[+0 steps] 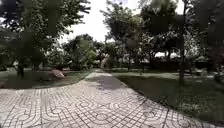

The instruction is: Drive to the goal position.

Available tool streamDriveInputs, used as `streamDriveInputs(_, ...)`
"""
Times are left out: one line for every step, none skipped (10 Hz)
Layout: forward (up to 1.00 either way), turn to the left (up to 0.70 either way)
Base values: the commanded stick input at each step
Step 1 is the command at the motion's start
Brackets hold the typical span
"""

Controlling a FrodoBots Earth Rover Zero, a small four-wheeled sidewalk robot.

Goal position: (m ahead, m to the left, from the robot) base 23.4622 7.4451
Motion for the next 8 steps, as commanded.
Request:
streamDriveInputs(0.70, 0.00)
streamDriveInputs(0.70, 0.00)
streamDriveInputs(0.70, 0.00)
streamDriveInputs(0.70, 0.00)
streamDriveInputs(0.70, 0.00)
streamDriveInputs(0.70, 0.00)
streamDriveInputs(0.70, 0.00)
streamDriveInputs(0.70, 0.00)
